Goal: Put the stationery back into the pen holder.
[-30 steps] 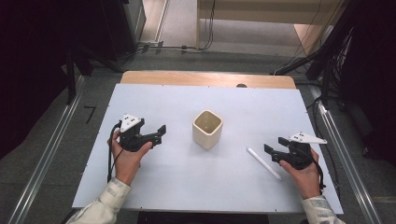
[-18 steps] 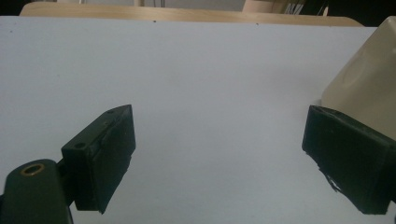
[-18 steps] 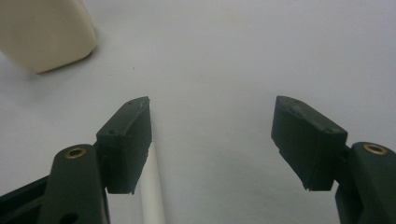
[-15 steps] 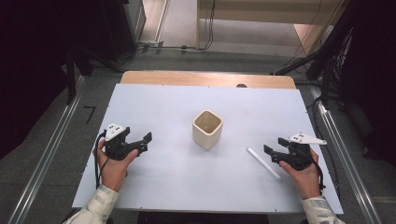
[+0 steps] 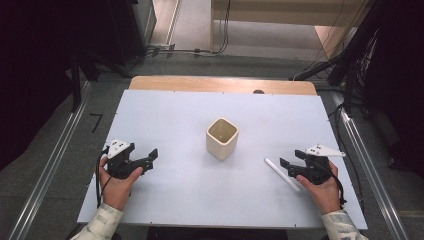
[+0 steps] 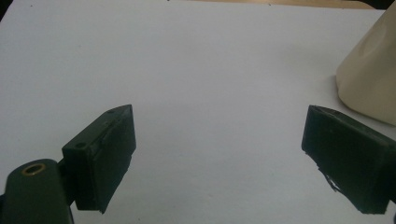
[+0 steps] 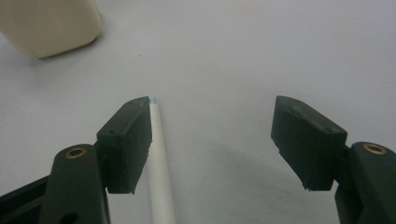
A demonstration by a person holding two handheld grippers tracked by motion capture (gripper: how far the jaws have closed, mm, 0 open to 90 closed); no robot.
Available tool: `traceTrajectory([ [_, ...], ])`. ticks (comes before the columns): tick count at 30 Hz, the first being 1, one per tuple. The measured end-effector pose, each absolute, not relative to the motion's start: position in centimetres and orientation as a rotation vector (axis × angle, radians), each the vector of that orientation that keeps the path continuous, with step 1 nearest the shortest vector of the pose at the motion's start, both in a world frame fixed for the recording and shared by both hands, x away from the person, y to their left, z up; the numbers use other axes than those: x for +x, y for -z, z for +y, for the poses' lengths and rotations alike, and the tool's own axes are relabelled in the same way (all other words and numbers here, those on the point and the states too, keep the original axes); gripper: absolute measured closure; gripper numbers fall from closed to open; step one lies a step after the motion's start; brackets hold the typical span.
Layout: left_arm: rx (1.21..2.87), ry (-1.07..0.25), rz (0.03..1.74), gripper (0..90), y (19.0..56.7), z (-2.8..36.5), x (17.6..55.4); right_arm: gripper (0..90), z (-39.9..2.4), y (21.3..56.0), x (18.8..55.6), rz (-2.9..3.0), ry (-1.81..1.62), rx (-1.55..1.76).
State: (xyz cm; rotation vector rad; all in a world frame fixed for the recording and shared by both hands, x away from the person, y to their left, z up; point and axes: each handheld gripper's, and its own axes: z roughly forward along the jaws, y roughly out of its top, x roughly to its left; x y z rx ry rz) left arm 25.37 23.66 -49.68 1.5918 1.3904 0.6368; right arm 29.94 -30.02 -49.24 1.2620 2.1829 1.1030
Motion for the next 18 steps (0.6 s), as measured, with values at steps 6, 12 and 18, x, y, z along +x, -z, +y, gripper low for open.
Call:
traceTrajectory([
  [6,1.596,-0.637,1.392,10.7,49.8,23.6,25.4,27.7,-29.7,49.5,29.9,2.200,-1.095,1.246],
  [12,1.609,-0.632,1.389,10.7,50.0,23.4,25.4,28.1,-29.2,49.9,29.8,2.220,-1.082,1.232],
  [18,1.607,-0.623,1.386,10.7,50.1,23.1,25.5,29.6,-28.6,50.2,29.8,2.248,-1.060,1.211],
])
